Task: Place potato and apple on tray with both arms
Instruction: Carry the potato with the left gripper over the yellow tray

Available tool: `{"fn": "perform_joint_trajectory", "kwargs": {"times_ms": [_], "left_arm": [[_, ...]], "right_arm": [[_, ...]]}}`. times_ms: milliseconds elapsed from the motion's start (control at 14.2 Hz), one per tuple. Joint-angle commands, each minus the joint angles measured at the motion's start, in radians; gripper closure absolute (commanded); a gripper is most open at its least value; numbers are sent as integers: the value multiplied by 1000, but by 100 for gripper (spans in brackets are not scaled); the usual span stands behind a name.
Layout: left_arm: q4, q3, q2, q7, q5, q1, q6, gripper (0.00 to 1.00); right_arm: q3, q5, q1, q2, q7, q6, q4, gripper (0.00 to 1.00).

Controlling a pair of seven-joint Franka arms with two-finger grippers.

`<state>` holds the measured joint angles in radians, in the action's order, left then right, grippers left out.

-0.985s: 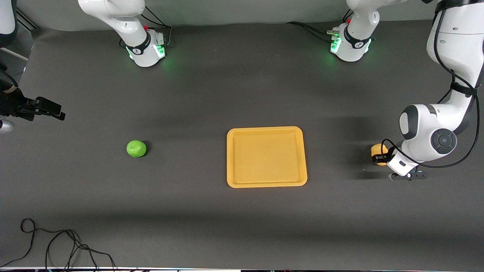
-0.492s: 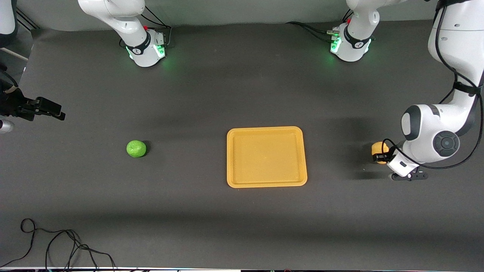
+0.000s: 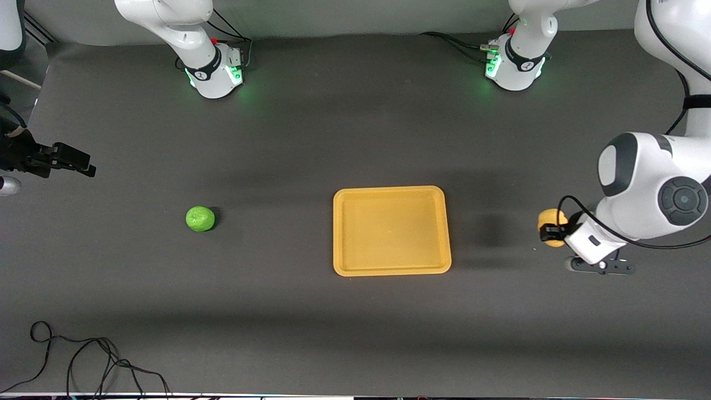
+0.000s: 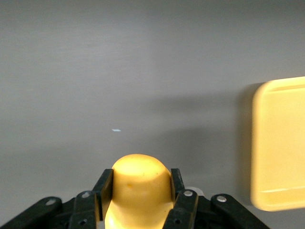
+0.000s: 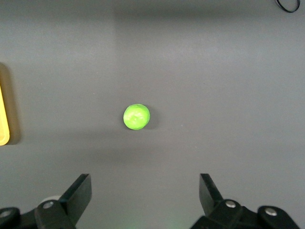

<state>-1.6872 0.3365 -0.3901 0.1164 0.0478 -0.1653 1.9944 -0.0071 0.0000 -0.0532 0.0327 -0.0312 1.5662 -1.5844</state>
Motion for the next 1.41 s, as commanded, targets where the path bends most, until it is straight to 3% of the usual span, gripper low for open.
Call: {"fn": "perform_joint_trajectory", "kwargs": {"times_ms": [0, 563, 844, 1126, 1266, 1337], "left_arm": [[23, 48, -13, 174, -11, 70, -23, 83], [-15, 42, -160, 578, 4, 326, 193, 85], [-54, 39, -252, 646, 114, 343, 331, 84], [-58, 38, -268, 671, 150, 345, 337, 83], [-58, 36, -268, 671, 150, 343, 339, 70], [-58, 36, -268, 671, 150, 342, 339, 32]], "right_arm": [[-8, -14, 9, -1, -15, -5, 3, 0], [-8, -12, 6, 4, -10, -5, 6, 0], [-8, -9, 4, 6, -6, -5, 6, 0], [-8, -8, 4, 9, -4, -5, 9, 0], [-8, -3, 4, 12, -4, -5, 9, 0], [-8, -2, 10, 16, -4, -3, 11, 0]]}}
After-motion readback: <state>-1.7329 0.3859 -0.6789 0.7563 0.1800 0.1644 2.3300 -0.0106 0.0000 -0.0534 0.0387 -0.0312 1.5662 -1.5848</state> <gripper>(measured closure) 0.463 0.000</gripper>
